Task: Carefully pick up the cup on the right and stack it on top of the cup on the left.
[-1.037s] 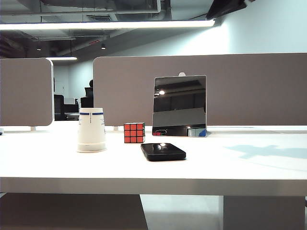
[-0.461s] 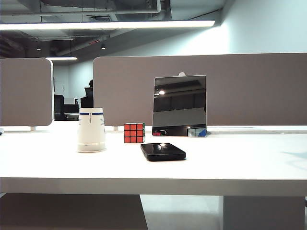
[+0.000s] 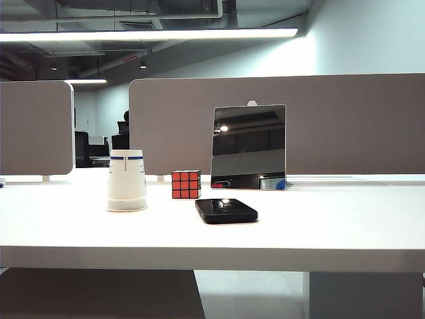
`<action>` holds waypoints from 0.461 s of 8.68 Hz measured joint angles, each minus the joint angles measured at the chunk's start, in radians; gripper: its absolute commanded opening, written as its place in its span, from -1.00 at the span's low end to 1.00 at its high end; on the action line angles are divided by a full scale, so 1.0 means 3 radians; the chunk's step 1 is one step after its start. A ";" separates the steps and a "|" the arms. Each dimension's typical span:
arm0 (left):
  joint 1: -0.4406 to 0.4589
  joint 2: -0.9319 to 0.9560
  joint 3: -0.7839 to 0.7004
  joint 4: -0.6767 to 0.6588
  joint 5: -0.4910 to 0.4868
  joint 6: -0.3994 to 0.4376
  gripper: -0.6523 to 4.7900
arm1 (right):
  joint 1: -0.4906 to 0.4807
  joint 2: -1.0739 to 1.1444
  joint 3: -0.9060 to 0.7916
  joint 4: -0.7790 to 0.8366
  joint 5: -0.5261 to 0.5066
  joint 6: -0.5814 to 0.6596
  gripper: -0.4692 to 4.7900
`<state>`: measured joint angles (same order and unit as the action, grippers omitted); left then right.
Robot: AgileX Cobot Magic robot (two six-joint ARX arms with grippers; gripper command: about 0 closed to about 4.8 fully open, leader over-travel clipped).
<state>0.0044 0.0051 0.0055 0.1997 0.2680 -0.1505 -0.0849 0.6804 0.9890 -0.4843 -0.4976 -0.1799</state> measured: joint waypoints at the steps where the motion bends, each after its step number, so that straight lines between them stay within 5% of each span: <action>1: 0.0000 0.0000 0.0000 -0.0003 -0.0001 0.0000 -0.78 | 0.0000 -0.0243 -0.0278 0.0038 0.0083 0.0046 -0.84; 4: 0.0000 0.0000 0.0000 -0.0005 0.0003 0.0000 -0.78 | 0.0001 -0.0701 -0.0772 0.0084 0.0179 0.0205 -0.84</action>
<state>0.0044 0.0051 0.0055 0.1982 0.2687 -0.1505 -0.0845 0.4702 0.7574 -0.4591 -0.4438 -0.1184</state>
